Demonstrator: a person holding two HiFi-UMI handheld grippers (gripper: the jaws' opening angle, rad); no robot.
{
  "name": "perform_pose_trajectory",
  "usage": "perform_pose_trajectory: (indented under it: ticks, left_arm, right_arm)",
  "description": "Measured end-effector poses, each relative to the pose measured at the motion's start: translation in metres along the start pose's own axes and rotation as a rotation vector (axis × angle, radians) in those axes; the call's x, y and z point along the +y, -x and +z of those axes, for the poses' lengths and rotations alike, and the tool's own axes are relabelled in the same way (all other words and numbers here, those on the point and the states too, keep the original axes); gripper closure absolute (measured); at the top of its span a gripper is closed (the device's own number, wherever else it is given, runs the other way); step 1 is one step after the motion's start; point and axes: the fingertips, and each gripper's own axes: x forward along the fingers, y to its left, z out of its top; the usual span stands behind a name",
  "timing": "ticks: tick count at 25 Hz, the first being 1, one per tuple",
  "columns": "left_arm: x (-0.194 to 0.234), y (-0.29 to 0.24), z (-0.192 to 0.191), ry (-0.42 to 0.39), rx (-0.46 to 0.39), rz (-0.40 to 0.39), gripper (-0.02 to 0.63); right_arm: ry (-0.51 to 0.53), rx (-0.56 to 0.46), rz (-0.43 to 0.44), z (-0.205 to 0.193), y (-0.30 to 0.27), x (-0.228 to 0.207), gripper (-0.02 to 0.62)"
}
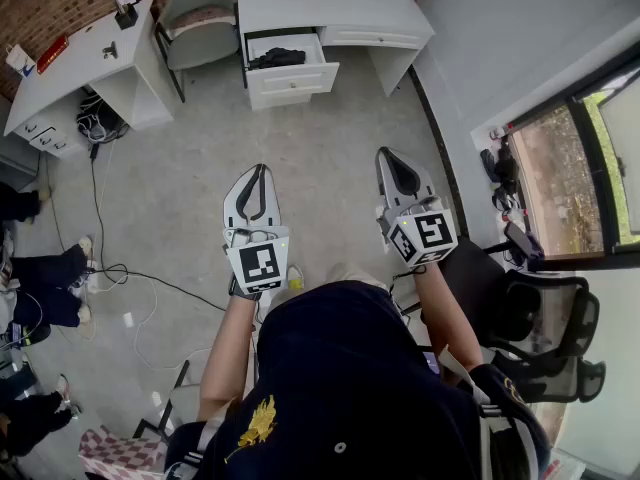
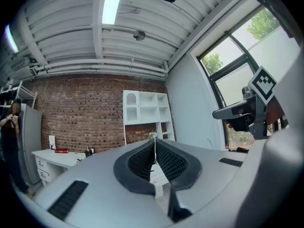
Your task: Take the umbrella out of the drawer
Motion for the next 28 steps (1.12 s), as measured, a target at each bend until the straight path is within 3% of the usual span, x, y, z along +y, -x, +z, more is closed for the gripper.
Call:
perform_pose_trajectory:
  ticks: [4, 10, 21, 28]
  left_arm:
    - [0.002, -0.002, -0.001, -0.035, 0.001, 0.0, 0.586]
    - [-0.003, 0.005, -0.021, -0.008, 0.099, -0.019, 0.586]
    - [0.0, 0.013, -0.034, -0.032, 0.138, -0.056, 0.586]
    - [0.004, 0.01, -0.041, -0.018, 0.146, -0.047, 0.585]
  right_arm:
    - [0.024, -0.026, 0.01, 0.004, -0.004, 0.004, 0.571]
    - [0.019, -0.053, 0.007, -0.002, 0.004, -0.002, 0.571]
    - [-0.047, -0.034, -0.037, -0.023, 0.021, -0.016, 0.571]
    - [-0.025, -0.03, -0.028, -0.024, 0.026, -0.023, 0.568]
